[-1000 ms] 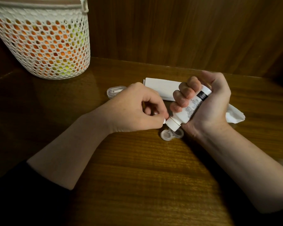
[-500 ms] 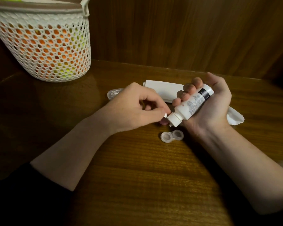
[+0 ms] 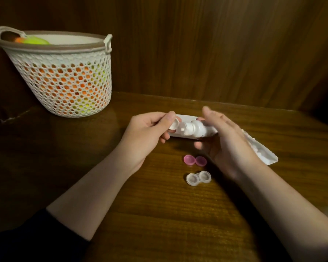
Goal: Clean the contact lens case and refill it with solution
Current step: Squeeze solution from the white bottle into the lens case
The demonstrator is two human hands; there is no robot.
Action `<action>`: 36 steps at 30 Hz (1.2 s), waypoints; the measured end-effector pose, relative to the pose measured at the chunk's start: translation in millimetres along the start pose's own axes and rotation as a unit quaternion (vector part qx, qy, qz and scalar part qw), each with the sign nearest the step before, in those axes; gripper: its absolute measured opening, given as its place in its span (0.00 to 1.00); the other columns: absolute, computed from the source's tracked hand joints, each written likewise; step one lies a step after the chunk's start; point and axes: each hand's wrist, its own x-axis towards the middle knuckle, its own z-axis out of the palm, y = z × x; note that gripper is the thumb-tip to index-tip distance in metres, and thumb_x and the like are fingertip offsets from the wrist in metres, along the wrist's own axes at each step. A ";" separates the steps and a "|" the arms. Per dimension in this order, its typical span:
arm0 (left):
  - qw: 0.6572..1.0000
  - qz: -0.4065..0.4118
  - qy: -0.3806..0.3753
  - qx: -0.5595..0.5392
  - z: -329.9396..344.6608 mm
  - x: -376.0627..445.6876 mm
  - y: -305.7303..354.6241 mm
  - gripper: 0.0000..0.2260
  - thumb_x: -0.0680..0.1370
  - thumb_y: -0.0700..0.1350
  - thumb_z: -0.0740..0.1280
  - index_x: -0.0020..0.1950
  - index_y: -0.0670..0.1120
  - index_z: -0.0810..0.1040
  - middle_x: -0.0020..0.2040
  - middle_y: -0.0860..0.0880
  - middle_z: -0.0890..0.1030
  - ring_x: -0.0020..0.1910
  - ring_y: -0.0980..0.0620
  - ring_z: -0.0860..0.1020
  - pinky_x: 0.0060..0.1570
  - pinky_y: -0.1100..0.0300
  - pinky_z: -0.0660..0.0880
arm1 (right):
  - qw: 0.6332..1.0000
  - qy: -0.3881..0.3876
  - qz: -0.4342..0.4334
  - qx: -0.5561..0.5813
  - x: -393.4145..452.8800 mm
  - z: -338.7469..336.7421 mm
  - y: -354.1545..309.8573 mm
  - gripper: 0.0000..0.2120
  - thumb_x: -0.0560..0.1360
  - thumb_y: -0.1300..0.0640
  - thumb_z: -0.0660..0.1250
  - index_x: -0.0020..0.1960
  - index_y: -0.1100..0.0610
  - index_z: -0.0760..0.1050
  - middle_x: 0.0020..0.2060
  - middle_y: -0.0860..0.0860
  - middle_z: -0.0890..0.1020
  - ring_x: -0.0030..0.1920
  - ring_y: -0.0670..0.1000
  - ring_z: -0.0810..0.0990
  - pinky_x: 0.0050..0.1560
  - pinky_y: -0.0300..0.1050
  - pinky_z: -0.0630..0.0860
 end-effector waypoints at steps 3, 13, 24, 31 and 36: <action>0.998 -0.031 0.019 -0.043 -0.8 0.8 0.5 0.12 0.84 0.53 0.70 0.59 0.50 0.89 0.42 0.52 0.85 0.42 0.56 0.79 0.51 0.55 0.78 | 0.999 -0.045 0.004 -0.020 -1.1 -2.1 0.1 0.31 0.64 0.50 0.86 0.63 0.55 0.81 0.49 0.54 0.88 0.42 0.48 0.86 0.36 0.39 0.81; 0.988 -0.034 -0.014 -0.149 -0.7 0.0 4.9 0.12 0.85 0.48 0.67 0.64 0.48 0.86 0.51 0.49 0.89 0.45 0.53 0.84 0.47 0.60 0.80 | 0.997 -0.037 0.001 -0.068 -4.0 -7.5 -4.2 0.21 0.66 0.44 0.83 0.56 0.50 0.89 0.37 0.49 0.84 0.32 0.43 0.78 0.36 0.34 0.79; 0.998 0.036 -0.007 -0.054 -2.0 -2.6 2.4 0.08 0.80 0.47 0.73 0.59 0.50 0.87 0.53 0.51 0.89 0.49 0.53 0.86 0.46 0.57 0.81 | 0.990 -0.065 -0.013 -0.124 -4.6 -11.4 0.8 0.28 0.65 0.36 0.84 0.59 0.50 0.88 0.32 0.50 0.78 0.28 0.45 0.73 0.29 0.38 0.72; 0.994 0.012 -0.061 -0.094 -2.7 -1.3 -0.4 0.10 0.74 0.51 0.74 0.53 0.50 0.87 0.56 0.49 0.88 0.49 0.50 0.87 0.49 0.52 0.82 | 0.991 -0.067 -0.018 -0.116 -7.3 -13.3 -1.7 0.28 0.68 0.47 0.81 0.64 0.60 0.84 0.35 0.52 0.78 0.27 0.44 0.72 0.28 0.41 0.69; 0.994 0.018 -0.067 -0.080 -3.6 -1.8 -1.7 0.10 0.74 0.51 0.75 0.52 0.49 0.86 0.57 0.49 0.88 0.49 0.49 0.87 0.50 0.50 0.83 | 0.988 -0.066 -0.008 -0.137 -6.0 -16.6 -0.5 0.27 0.66 0.44 0.85 0.61 0.55 0.86 0.48 0.66 0.84 0.40 0.58 0.77 0.40 0.49 0.72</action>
